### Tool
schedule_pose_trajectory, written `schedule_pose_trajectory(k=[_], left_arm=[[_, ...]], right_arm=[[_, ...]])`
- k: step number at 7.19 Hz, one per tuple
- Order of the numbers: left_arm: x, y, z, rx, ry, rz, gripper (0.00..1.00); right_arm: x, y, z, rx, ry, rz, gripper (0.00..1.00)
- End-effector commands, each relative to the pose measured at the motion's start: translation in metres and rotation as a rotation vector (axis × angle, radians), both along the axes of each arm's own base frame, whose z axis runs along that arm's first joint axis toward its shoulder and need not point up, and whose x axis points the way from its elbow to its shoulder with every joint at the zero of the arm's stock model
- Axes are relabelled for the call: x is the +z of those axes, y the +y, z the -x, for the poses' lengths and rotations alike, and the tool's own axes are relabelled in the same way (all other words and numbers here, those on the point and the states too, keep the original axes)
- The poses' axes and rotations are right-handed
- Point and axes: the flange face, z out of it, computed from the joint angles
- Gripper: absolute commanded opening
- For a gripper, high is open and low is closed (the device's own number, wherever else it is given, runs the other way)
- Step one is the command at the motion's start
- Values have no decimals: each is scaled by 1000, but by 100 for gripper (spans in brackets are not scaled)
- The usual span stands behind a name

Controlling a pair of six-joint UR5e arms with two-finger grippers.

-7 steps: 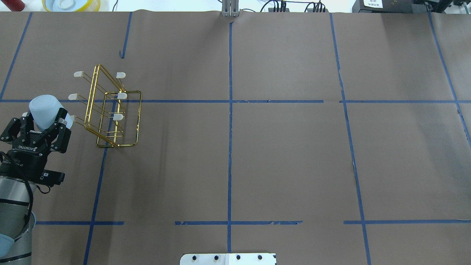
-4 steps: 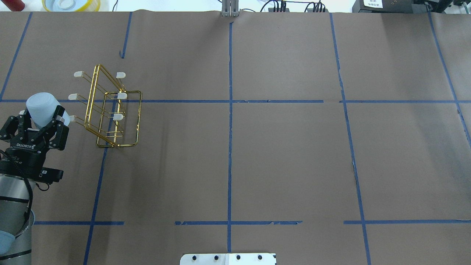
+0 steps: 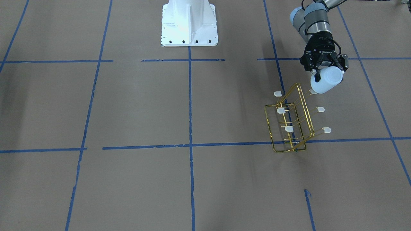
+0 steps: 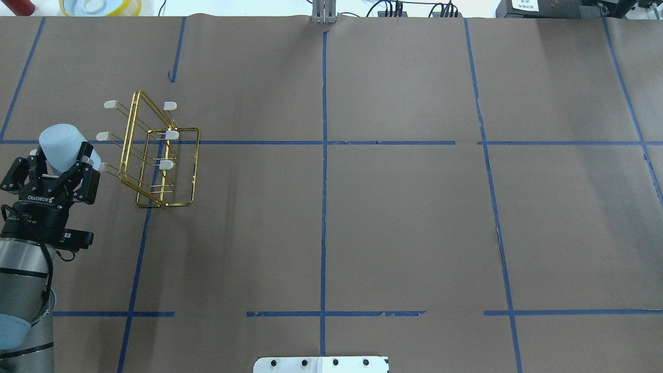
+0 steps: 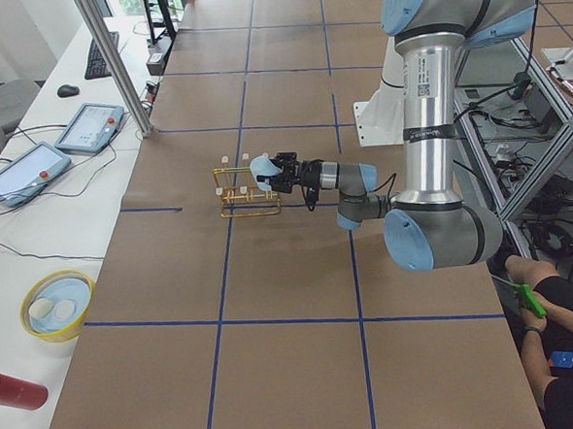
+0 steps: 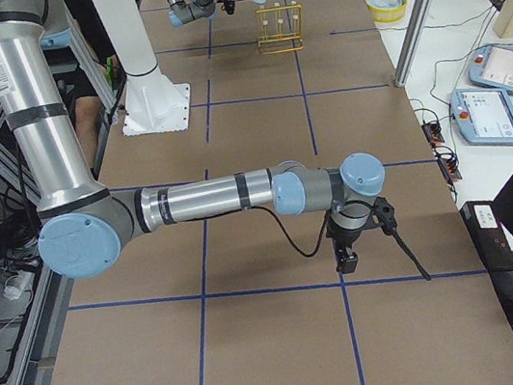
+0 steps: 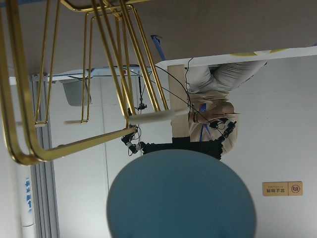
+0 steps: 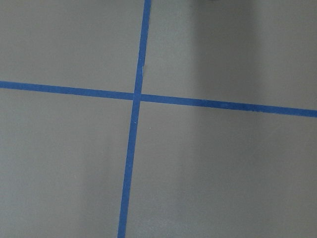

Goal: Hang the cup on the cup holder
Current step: 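Move the inverted cup with the left gripper onto a white hook of the gold rack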

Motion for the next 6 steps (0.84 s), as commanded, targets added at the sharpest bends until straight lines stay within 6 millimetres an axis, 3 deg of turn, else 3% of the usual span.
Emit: schedule_pose_trajectory(k=[1, 6], left_arm=[[6, -10, -20, -8, -16, 3, 0], [17, -12, -25, -3, -43, 9, 0]], right_arm=[[0, 0, 1, -1, 0, 0, 100], [0, 0, 0, 0, 0, 0, 100]])
